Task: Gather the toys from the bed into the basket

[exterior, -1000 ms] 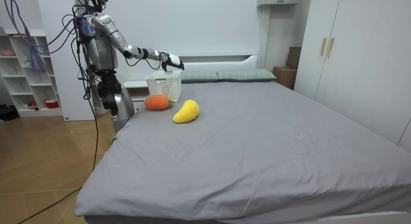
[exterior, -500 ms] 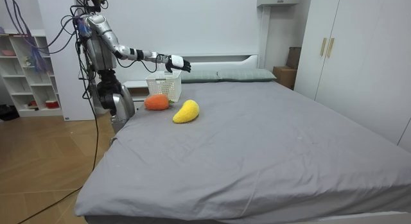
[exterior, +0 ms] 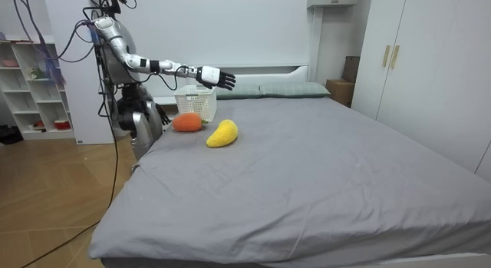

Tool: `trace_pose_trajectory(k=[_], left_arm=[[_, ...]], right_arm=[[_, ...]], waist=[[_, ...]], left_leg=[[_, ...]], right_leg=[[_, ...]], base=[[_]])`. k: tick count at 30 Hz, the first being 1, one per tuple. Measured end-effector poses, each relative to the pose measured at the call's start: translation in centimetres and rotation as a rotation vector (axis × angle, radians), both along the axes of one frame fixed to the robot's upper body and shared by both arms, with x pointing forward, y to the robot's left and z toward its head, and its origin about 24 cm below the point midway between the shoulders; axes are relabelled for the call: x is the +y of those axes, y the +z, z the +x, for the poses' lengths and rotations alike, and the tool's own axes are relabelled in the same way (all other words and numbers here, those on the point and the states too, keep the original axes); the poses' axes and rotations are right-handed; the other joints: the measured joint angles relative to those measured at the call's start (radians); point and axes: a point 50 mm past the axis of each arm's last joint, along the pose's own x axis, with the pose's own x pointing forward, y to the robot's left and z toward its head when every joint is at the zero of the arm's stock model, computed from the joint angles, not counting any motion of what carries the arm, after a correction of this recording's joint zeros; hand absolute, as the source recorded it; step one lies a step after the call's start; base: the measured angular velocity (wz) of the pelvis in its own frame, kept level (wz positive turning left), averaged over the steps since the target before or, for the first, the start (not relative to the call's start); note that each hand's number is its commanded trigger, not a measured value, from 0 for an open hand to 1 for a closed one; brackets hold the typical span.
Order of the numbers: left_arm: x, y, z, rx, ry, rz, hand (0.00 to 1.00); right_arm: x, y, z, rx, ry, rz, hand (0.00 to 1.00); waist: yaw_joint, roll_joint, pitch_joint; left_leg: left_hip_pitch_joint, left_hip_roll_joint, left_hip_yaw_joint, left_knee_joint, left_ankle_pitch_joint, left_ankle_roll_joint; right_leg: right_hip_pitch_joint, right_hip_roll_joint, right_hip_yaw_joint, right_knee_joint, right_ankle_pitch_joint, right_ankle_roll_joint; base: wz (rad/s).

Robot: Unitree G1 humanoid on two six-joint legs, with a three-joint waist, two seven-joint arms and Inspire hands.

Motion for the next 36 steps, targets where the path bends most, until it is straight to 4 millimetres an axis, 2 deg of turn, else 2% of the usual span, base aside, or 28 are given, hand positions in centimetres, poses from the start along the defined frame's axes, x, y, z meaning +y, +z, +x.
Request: trace_pose_trajectory(k=[6,12,19,23,25,30,31,36], left_arm=[[0.1,0.0,-0.4,0.002,0.000,0.001,0.00],[0.1,-0.1,-0.6,-0.006,0.033,-0.018,0.00],[0.1,-0.4,-3.0,0.031,0.100,-0.037,0.00],[0.0,-0.4,-2.4,0.016,0.099,-0.051,0.00],[-0.3,-0.5,-1.4,0.010,0.072,-0.060,0.00],[-0.2,-0.2,0.9,-0.023,0.011,-0.030,0.00],[-0.3,-0.3,1.2,-0.024,0.006,-0.031,0.00],[-0.5,-0.1,2.4,-0.049,-0.030,-0.034,0.00]], right_arm=[[-1.8,-0.1,-0.4,-0.002,-0.074,0.032,0.00],[-2.6,-1.8,-1.7,0.058,-0.095,0.017,0.00],[-3.3,-4.0,-3.8,0.140,-0.106,-0.045,0.00],[-3.5,-5.5,-4.4,0.210,-0.118,-0.037,0.00],[-3.7,-6.0,-3.9,0.241,-0.147,-0.024,0.00],[-3.9,-5.7,-1.9,0.247,-0.222,-0.024,0.00],[-4.0,-5.4,-1.4,0.236,-0.236,-0.031,0.00],[-4.4,-4.6,-0.1,0.229,-0.269,-0.037,0.00]], waist=[[-0.018,0.000,0.0000],[-0.026,-0.001,-0.0007],[-0.026,0.000,-0.0019],[-0.010,-0.001,-0.0027],[-0.002,-0.002,-0.0032],[0.027,-0.028,0.0072],[0.031,-0.028,0.0105],[0.060,-0.021,0.0254]], left_leg=[[0.008,0.000,0.003,-0.009,0.000,0.000],[0.007,0.000,0.001,-0.009,-0.002,0.000],[-0.008,0.000,-0.002,-0.003,-0.006,0.001],[-0.031,0.001,-0.008,0.005,-0.005,0.000],[-0.072,0.000,-0.017,0.014,0.002,0.000],[-0.177,0.007,-0.027,0.029,0.025,-0.005],[-0.204,0.007,-0.036,0.032,0.029,-0.006],[-0.270,0.008,-0.051,0.036,0.037,-0.010]], right_leg=[[0.001,0.000,0.002,0.000,0.000,0.000],[0.008,-0.001,-0.014,-0.001,0.000,0.000],[-0.003,-0.003,-0.015,0.001,0.000,0.000],[-0.024,-0.002,-0.021,0.004,0.000,0.000],[-0.063,-0.004,-0.029,0.021,0.000,0.000],[-0.166,-0.004,-0.058,0.034,0.008,-0.013],[-0.186,-0.004,-0.074,0.032,0.012,-0.017],[-0.247,0.000,-0.077,0.034,0.013,-0.020]], base=[[-0.02],[0.01],[0.00],[0.04],[0.11],[0.10],[0.24],[0.10]])
